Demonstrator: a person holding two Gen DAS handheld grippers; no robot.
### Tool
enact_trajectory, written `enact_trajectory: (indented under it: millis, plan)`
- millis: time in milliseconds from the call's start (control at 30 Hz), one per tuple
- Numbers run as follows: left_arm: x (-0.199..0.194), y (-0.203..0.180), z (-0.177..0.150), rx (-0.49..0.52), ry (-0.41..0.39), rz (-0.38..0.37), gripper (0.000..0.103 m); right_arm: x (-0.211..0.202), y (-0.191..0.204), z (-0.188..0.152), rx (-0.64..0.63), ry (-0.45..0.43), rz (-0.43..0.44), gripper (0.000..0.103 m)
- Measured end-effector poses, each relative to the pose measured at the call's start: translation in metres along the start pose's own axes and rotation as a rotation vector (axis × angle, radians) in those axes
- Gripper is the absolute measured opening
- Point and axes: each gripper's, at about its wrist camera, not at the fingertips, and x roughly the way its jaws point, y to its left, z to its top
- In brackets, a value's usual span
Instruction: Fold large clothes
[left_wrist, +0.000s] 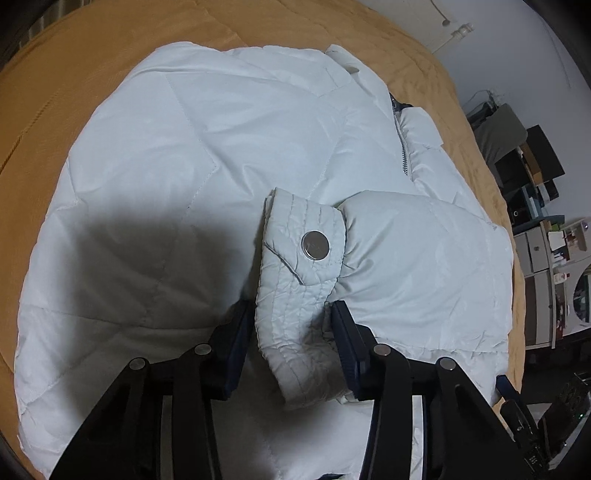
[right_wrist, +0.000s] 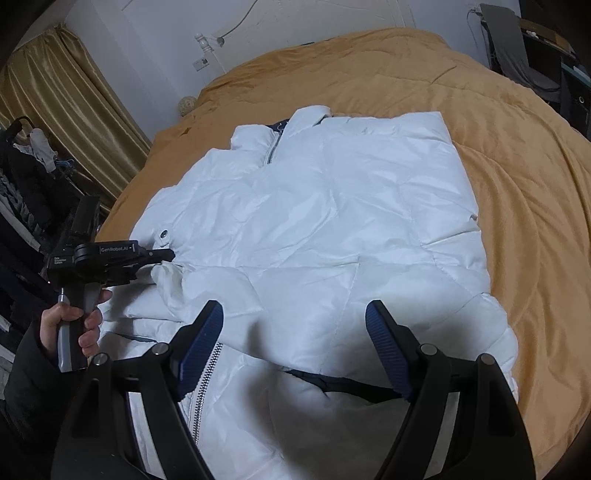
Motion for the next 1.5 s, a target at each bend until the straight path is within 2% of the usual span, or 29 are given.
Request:
enact_trajectory:
  millis: [67, 167, 233, 300, 367, 433, 500, 600, 700, 733, 767, 867, 900, 1000, 1100, 1200, 1300, 1333, 1400, 1500]
  plan:
    - [0.003, 0.002, 0.000, 0.004, -0.007, 0.009, 0.043, 0.000, -0.003, -0.001, 0.015, -0.001, -0.009, 0.080]
    - [0.002, 0.000, -0.002, 0.032, -0.036, 0.049, 0.045, -0.013, -0.001, 0.002, 0.011, -0.060, -0.010, 0.080]
    - [0.000, -0.001, -0.007, 0.035, -0.040, 0.051, 0.046, -0.014, 0.003, 0.004, -0.029, -0.086, -0.076, 0.080]
    - [-0.012, 0.003, -0.012, 0.026, -0.051, 0.051, 0.046, 0.011, 0.004, 0.002, -0.110, -0.002, -0.204, 0.080]
    - [-0.033, 0.009, -0.015, 0.032, -0.094, 0.120, 0.045, 0.040, -0.002, -0.006, -0.154, 0.067, -0.291, 0.080]
    - [-0.062, 0.011, -0.017, 0.026, -0.172, 0.180, 0.044, 0.050, -0.009, -0.010, -0.132, 0.071, -0.287, 0.080]
    - [-0.082, -0.001, -0.020, 0.058, -0.224, 0.173, 0.044, 0.048, -0.010, -0.007, -0.123, 0.073, -0.284, 0.081]
    - [-0.088, -0.054, -0.032, 0.214, -0.257, 0.143, 0.044, 0.043, -0.014, -0.004, -0.099, 0.071, -0.267, 0.081]
    - [-0.068, -0.094, -0.040, 0.337, -0.221, 0.107, 0.051, 0.031, -0.019, -0.002, -0.074, 0.053, -0.238, 0.081]
    - [-0.053, -0.100, -0.040, 0.355, -0.190, 0.094, 0.060, 0.024, -0.019, 0.000, -0.062, 0.036, -0.226, 0.081]
    - [-0.037, -0.100, -0.040, 0.352, -0.156, 0.096, 0.066, 0.015, -0.020, 0.002, -0.048, 0.012, -0.213, 0.081]
    - [0.006, -0.086, -0.038, 0.312, -0.078, 0.185, 0.067, -0.007, -0.026, 0.021, -0.016, -0.060, -0.209, 0.082]
    - [0.013, -0.080, -0.039, 0.309, -0.077, 0.179, 0.068, -0.007, -0.029, 0.032, -0.014, -0.060, -0.227, 0.083]
    - [0.015, -0.078, -0.044, 0.317, -0.109, 0.173, 0.071, 0.019, -0.040, 0.067, -0.042, -0.005, -0.280, 0.087]
    - [0.021, -0.085, -0.049, 0.365, -0.084, 0.203, 0.085, 0.058, -0.051, 0.097, -0.011, 0.041, -0.310, 0.087]
    - [0.023, -0.087, -0.054, 0.379, -0.083, 0.200, 0.086, 0.089, -0.066, 0.129, 0.030, 0.053, -0.357, 0.087]
    - [0.026, -0.084, -0.053, 0.397, -0.092, 0.171, 0.086, 0.110, -0.080, 0.160, 0.058, 0.085, -0.365, 0.087]
    - [0.023, -0.080, -0.056, 0.400, -0.096, 0.162, 0.087, 0.112, -0.084, 0.167, 0.080, 0.092, -0.362, 0.087]
    - [0.021, -0.077, -0.059, 0.396, -0.096, 0.149, 0.087, 0.096, -0.084, 0.171, 0.137, 0.054, -0.335, 0.086]
    - [0.015, -0.071, -0.063, 0.385, -0.110, 0.126, 0.087, 0.059, -0.055, 0.156, 0.095, -0.010, -0.214, 0.086]
